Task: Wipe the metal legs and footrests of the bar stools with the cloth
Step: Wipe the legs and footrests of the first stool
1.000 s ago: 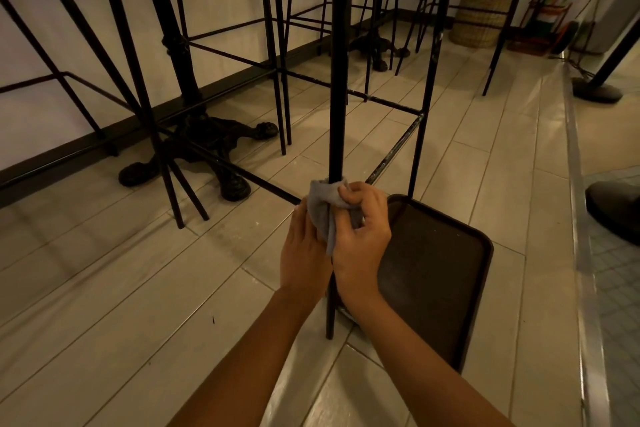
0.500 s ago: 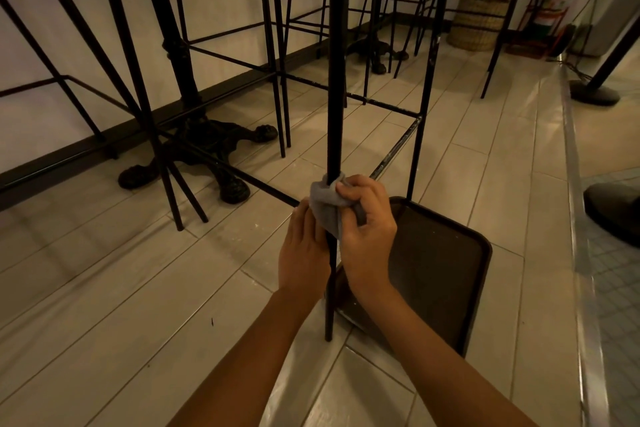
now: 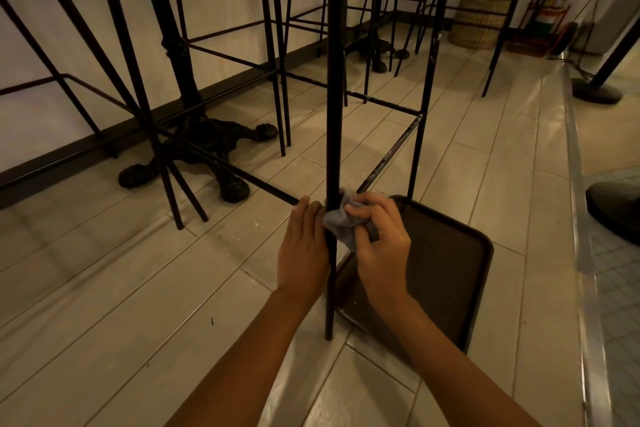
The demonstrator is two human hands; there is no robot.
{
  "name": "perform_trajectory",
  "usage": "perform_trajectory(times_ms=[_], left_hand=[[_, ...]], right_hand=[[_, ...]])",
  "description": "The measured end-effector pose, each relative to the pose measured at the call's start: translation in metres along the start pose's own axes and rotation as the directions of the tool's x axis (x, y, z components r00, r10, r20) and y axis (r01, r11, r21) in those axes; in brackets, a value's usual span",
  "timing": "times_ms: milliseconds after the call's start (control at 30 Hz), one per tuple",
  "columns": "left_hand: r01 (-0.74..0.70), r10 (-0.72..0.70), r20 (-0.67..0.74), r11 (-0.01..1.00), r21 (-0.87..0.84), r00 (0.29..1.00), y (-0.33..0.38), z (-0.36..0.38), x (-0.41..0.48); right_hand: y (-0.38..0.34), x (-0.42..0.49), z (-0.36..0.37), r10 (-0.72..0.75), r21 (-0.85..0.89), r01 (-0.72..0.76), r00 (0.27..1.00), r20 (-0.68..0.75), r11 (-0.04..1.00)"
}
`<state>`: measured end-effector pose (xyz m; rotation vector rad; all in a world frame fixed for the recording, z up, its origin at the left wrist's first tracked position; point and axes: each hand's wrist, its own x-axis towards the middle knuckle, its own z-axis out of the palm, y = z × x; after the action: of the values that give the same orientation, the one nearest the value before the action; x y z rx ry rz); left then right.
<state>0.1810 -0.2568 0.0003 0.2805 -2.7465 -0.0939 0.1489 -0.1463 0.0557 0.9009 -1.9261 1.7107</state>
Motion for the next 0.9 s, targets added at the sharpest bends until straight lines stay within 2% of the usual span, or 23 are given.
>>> perform_trajectory(times_ms=[67, 133, 267, 500, 633, 733, 900], left_hand=[[-0.002, 0.000, -0.085, 1.000, -0.018, 0.996, 0.003, -0.005, -0.002], [0.009, -0.012, -0.106, 1.000, -0.024, 0.994, 0.005, -0.008, -0.002], [0.031, -0.033, -0.069, 0.999, -0.032, 0.997, 0.004, -0.005, -0.002], [0.068, -0.081, -0.137, 0.993, -0.096, 0.987, 0.007, -0.006, 0.000], [0.071, -0.079, -0.132, 0.995, -0.064, 0.988, 0.006, -0.004, -0.001], [0.080, -0.086, -0.131, 0.996, -0.046, 0.988, 0.007, -0.007, -0.001], [0.063, -0.065, -0.121, 0.998, -0.024, 0.990, 0.007, -0.009, -0.001]], right_hand=[[0.001, 0.005, -0.003, -0.017, -0.021, 0.016, 1.000, -0.024, 1.000], [0.002, 0.007, -0.003, -0.013, -0.021, 0.013, 1.000, 0.007, 1.000], [0.009, 0.000, 0.003, 0.086, 0.019, -0.091, 0.977, 0.194, 0.996], [0.032, -0.002, 0.007, 0.050, -0.072, -0.029, 0.950, 0.308, 0.997], [0.040, 0.016, 0.008, -0.019, -0.185, 0.079, 0.951, 0.307, 0.980], [0.050, 0.028, 0.003, -0.027, -0.228, 0.103, 0.949, 0.313, 0.968], [0.058, 0.052, -0.004, 0.034, -0.193, 0.046, 0.920, 0.391, 0.980]])
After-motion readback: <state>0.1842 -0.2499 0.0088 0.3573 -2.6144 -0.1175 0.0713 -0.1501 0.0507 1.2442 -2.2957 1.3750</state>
